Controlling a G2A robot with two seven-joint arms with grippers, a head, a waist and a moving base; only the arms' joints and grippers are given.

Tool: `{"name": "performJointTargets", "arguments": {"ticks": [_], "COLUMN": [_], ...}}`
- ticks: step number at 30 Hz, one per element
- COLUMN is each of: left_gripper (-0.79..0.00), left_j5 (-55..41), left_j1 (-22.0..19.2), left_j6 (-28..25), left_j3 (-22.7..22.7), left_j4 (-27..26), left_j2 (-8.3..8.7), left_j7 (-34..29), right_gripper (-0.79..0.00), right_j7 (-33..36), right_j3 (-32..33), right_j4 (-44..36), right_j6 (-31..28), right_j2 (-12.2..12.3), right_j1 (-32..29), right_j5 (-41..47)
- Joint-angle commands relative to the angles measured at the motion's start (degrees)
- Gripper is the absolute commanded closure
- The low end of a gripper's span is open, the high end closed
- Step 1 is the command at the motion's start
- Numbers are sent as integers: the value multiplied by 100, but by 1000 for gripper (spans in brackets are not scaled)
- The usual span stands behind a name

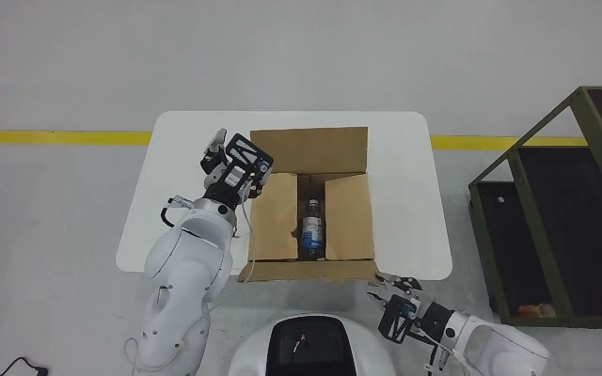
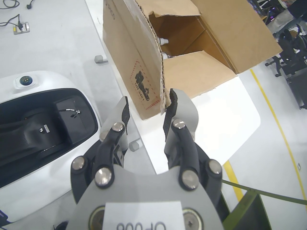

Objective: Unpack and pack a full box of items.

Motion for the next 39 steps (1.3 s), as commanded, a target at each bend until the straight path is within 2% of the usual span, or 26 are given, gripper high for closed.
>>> {"name": "performJointTargets", "arguments": {"ticks": [1, 9, 27, 29, 30, 32, 33, 35, 37, 39], "left_gripper": [-785, -785, -785, -785, -785, -785, -785, -785, -785, -785], "left_j5": [0, 0, 0, 0, 0, 0, 0, 0, 0, 0], "left_j1": [0, 0, 0, 0, 0, 0, 0, 0, 0, 0], "left_j6": [0, 0, 0, 0, 0, 0, 0, 0, 0, 0], "left_j3": [0, 0, 0, 0, 0, 0, 0, 0, 0, 0], "left_j4": [0, 0, 0, 0, 0, 0, 0, 0, 0, 0], "left_j2": [0, 0, 0, 0, 0, 0, 0, 0, 0, 0], "left_j7": [0, 0, 0, 0, 0, 0, 0, 0, 0, 0], "right_gripper": [-317, -292, -326, -376, -489, -508, -542, -773, -711, -708], "right_j7": [-20, 52, 140, 126, 111, 121, 115, 111, 86, 25], "right_j3": [-6, -99, -227, -158, -95, 102, 215, 472, 745, 1025], "right_j4": [15, 202, 445, 338, 245, -18, -177, -449, -681, -874], "right_j6": [-31, -20, 170, 267, 347, 574, 704, 1024, 1418, 1981], "right_j2": [6, 7, -3, 0, 1, 4, 4, -1, -18, -55], "right_j1": [-40, -54, -76, -152, -230, -506, -692, -1140, -1626, -2149], "right_j5": [-67, -131, -80, -87, -65, -40, -24, -10, 35, 156]}}
